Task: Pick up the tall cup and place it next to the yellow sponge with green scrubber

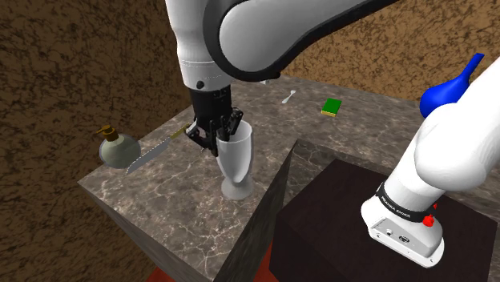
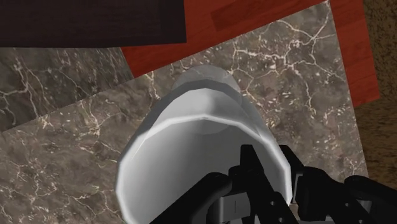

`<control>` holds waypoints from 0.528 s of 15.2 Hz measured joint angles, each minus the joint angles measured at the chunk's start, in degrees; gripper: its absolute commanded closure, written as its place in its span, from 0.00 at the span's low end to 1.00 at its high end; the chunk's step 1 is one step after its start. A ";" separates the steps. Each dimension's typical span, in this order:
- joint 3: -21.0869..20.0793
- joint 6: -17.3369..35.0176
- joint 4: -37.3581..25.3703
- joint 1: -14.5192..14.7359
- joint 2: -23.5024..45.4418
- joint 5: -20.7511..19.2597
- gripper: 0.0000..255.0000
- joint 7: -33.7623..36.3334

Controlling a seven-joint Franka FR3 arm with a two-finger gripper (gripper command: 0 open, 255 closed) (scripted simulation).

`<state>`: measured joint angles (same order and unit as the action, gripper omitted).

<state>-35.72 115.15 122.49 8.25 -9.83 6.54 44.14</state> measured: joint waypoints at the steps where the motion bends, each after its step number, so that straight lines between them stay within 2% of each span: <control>1: 0.11 -0.73 -0.37 0.03 -0.41 0.21 1.00 -0.11; 8: 0.64 -6.43 -5.22 -0.07 -1.40 0.48 1.00 -0.29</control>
<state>-35.08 108.72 117.27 8.18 -11.23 7.02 43.85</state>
